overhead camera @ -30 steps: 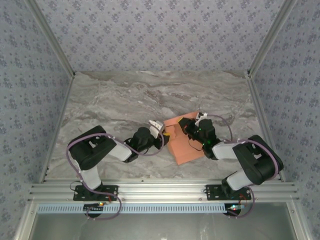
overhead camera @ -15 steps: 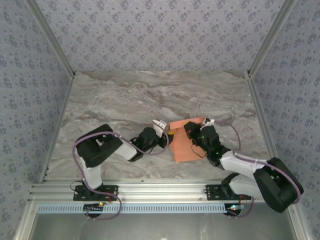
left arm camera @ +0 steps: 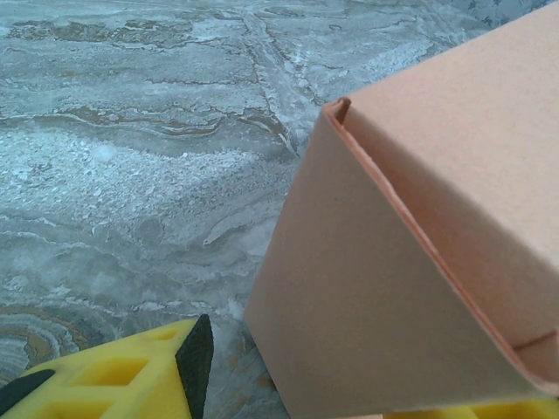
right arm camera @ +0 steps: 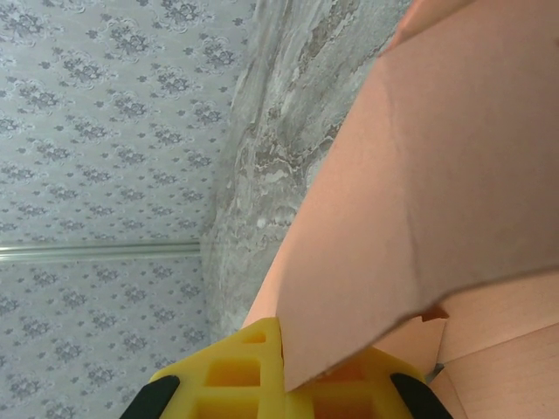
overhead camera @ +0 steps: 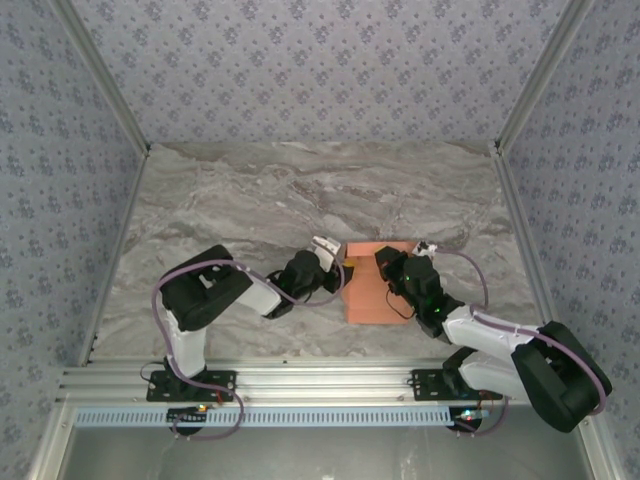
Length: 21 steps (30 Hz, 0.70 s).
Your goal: Fold the paper box
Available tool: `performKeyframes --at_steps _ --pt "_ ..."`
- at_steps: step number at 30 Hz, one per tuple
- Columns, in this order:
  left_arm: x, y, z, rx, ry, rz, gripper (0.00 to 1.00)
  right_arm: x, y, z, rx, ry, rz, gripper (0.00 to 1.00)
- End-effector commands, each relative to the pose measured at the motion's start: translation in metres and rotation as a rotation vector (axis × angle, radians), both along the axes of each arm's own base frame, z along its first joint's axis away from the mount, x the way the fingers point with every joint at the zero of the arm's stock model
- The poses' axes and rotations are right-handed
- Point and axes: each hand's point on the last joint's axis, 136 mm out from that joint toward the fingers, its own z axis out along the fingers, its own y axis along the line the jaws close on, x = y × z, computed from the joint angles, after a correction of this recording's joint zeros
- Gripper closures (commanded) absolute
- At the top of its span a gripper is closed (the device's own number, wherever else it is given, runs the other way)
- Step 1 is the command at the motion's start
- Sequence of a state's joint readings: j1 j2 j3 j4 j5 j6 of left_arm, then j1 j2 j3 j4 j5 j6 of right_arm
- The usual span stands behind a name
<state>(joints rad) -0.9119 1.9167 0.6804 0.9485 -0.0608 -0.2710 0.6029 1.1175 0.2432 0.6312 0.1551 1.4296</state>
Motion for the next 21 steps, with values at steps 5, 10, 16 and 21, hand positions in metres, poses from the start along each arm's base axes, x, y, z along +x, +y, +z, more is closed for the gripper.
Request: performKeyframes --at_steps 5,10,16,21 --pt "0.028 -0.012 0.028 -0.053 -0.067 0.050 0.48 -0.011 -0.011 -0.037 -0.088 0.120 -0.043 1.00" --pt "0.034 -0.015 0.031 -0.079 -0.064 0.073 0.48 -0.010 -0.013 -0.037 -0.083 0.130 -0.081 1.00" --pt "0.039 -0.014 0.028 -0.060 -0.064 0.105 0.64 -0.012 -0.011 -0.040 -0.076 0.147 -0.104 0.99" --pt "0.042 -0.006 0.025 -0.018 -0.082 0.129 0.83 -0.013 -0.007 -0.037 -0.055 0.150 -0.088 0.66"
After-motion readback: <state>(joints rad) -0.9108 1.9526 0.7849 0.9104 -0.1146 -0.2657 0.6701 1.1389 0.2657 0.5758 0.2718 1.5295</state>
